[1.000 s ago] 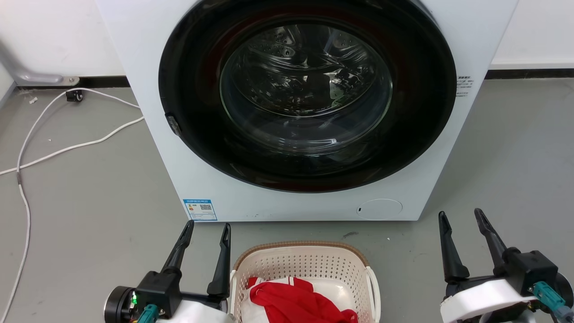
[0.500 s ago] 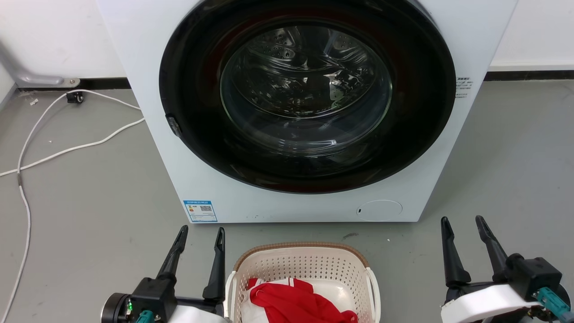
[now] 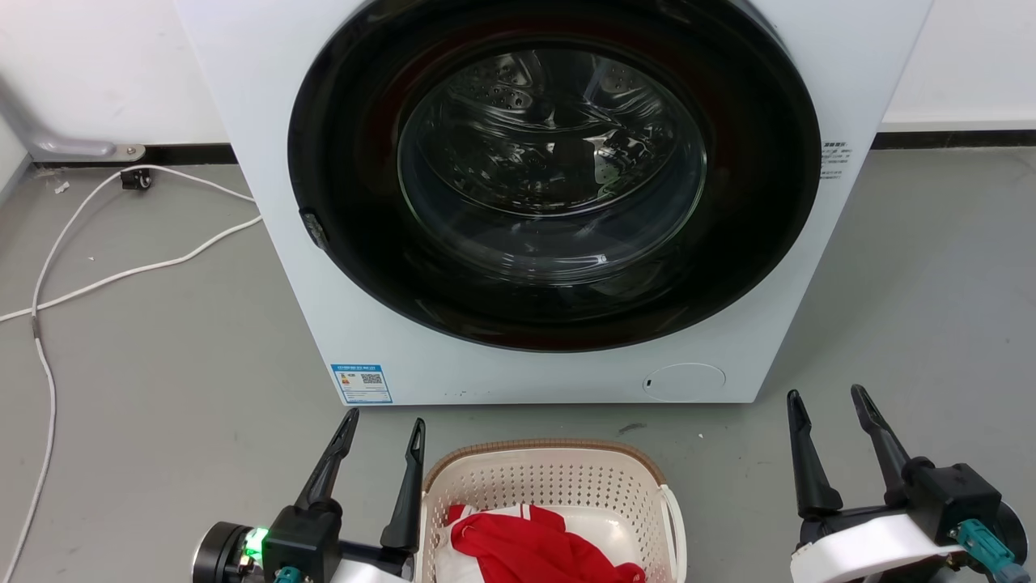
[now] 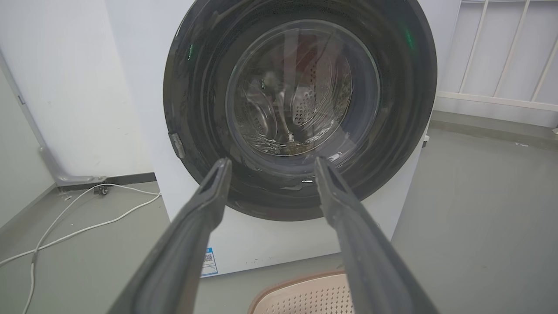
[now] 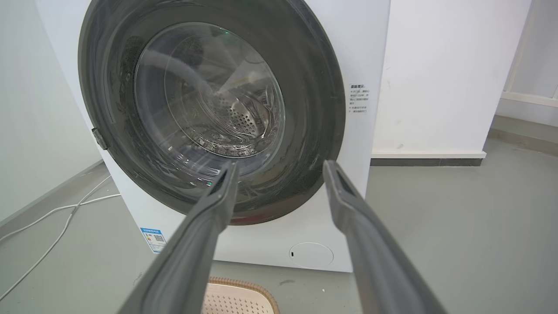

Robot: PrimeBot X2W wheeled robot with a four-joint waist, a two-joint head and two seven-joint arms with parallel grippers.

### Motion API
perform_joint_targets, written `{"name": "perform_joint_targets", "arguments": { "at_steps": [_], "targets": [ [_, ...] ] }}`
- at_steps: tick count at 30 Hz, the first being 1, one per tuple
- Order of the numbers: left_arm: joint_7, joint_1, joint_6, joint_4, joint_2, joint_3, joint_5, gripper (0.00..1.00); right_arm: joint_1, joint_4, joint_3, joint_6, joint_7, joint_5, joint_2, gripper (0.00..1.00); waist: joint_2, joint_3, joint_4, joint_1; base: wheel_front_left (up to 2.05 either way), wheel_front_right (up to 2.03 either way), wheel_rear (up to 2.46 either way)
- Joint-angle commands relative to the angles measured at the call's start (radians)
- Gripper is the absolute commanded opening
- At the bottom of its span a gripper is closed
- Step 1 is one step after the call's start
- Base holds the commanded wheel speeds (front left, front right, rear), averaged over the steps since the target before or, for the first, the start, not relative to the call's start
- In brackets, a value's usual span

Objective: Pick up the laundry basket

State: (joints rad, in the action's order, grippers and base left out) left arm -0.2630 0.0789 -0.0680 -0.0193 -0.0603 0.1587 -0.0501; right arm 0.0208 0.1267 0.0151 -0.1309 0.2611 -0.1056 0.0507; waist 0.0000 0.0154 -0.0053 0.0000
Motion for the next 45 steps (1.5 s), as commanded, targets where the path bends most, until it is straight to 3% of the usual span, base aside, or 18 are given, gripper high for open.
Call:
{"name": "perform_joint_targets", "arguments": {
  "at_steps": [1,20,27,37,45],
  "targets": [
    [-0.003,0.014,-0.003,-0.001,0.002,-0.002,0.000,1.00,-0.002,-0.006,0.002,0.000,0.005,0.006,-0.001,1.00,0.0000,0.002,0.000,0.0000,0.00,0.00,0.00],
    [-0.003,0.016,-0.020,-0.039,0.008,-0.016,-0.012,1.00,0.003,-0.008,0.014,0.000,0.005,0.032,-0.001,1.00,0.0000,-0.033,-0.011,0.0000,0.00,0.00,0.00],
    [-0.003,-0.067,-0.021,-0.102,0.006,-0.038,-0.009,1.00,-0.066,0.014,0.016,0.000,-0.011,0.052,-0.001,1.00,0.0000,-0.200,-0.020,0.0000,0.00,0.00,0.00],
    [-0.003,-0.296,-0.052,-0.263,-0.044,-0.097,-0.072,1.00,-0.260,0.130,0.045,0.000,-0.068,0.073,-0.001,1.00,0.0000,-0.450,-0.032,0.0000,0.00,0.00,0.00],
    [0.003,-0.500,-0.061,-0.522,-0.108,-0.042,-0.094,1.00,-0.429,0.312,0.063,0.000,-0.135,0.045,-0.001,1.00,0.0000,-0.577,-0.029,0.0000,0.00,0.00,0.00]
  ]
}}
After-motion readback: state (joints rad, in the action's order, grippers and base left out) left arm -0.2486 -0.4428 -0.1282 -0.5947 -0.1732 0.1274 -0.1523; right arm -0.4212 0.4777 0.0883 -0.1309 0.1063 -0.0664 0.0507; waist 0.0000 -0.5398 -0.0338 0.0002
